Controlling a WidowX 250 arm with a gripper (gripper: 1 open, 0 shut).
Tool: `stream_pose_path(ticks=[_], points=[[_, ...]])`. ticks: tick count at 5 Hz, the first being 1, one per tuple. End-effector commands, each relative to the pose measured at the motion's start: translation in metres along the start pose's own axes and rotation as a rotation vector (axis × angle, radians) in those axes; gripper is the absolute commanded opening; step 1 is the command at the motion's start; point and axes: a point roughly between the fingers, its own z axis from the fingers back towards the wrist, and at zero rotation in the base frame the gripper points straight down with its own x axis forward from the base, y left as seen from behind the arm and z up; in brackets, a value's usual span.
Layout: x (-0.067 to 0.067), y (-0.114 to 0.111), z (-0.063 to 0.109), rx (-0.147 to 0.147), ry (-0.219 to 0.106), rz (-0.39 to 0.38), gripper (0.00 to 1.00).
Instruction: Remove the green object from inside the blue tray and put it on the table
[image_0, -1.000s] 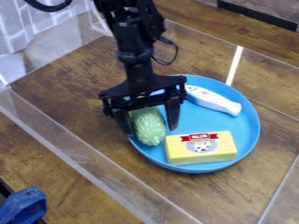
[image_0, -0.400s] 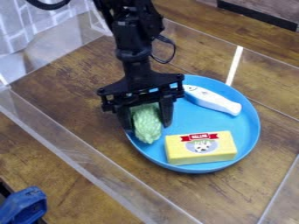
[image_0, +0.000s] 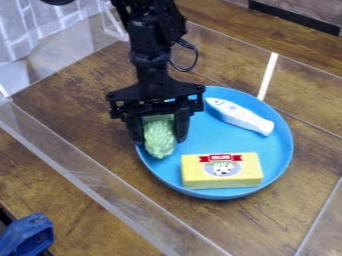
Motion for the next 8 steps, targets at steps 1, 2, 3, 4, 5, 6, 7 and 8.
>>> stream_pose_path(ticks=[1,2,3,4,5,6,7,8], points=[[0.015,-0.002,0.026,-0.005,-0.087,-0.021,0.00],[0.019,-0.001,0.031,0.014,-0.112,-0.040,0.00],[0.023,-0.002,0.037,0.025,-0.134,-0.057,0.00],[0.026,-0.003,0.041,0.037,-0.153,-0.072,0.00],[0.031,-0.004,0.041,0.043,-0.165,-0.076,0.00],[0.037,-0.006,0.037,0.049,-0.177,-0.079,0.00],[0.045,-0.006,0.033,0.062,-0.192,-0.089,0.00],[0.047,-0.010,0.032,0.062,-0.208,-0.104,0.00]])
